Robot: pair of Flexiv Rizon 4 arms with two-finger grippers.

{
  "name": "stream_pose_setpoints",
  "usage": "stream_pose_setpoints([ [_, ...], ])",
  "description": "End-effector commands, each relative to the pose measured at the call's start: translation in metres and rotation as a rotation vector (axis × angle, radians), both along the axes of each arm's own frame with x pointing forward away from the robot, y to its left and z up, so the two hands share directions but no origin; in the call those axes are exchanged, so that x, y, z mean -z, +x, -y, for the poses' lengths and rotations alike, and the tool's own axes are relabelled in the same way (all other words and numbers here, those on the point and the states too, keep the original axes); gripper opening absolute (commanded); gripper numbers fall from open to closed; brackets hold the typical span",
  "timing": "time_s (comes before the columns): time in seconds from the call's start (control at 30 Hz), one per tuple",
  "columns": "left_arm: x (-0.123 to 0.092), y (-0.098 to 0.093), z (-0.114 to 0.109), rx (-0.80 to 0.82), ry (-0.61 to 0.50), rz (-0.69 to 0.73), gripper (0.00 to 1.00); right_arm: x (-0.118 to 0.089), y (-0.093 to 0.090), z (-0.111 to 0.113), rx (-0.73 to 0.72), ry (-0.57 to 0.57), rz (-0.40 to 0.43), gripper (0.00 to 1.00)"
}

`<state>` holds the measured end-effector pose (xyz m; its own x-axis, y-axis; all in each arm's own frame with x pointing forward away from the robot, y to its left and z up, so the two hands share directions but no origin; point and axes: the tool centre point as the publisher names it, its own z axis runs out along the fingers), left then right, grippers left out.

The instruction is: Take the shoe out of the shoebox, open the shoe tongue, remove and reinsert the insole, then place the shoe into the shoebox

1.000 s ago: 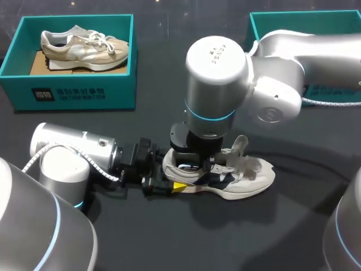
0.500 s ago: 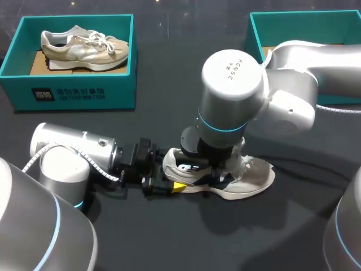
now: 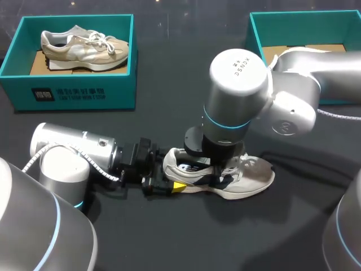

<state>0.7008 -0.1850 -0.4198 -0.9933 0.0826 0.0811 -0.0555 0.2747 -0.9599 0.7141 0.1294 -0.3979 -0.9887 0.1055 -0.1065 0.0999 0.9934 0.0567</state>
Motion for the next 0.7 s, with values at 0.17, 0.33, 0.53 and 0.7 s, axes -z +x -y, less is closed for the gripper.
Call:
stream_pose_setpoints([
  [0.17, 0.003, 0.003, -0.002, 0.002, 0.003, 0.001, 0.00, 0.025, 0.007, -0.002, -0.001, 0.035, -0.050, 0.34],
  [0.33, 0.003, 0.003, -0.002, 0.002, 0.003, 0.001, 0.00, 0.036, 0.003, -0.002, 0.030, 0.061, -0.135, 0.28],
  [0.53, 0.003, 0.003, -0.002, 0.002, 0.003, 0.001, 0.00, 0.044, -0.013, -0.004, 0.050, 0.074, -0.194, 0.07],
  [0.7, 0.003, 0.003, -0.002, 0.002, 0.003, 0.001, 0.00, 0.044, -0.024, -0.006, 0.058, 0.074, -0.211, 0.00],
])
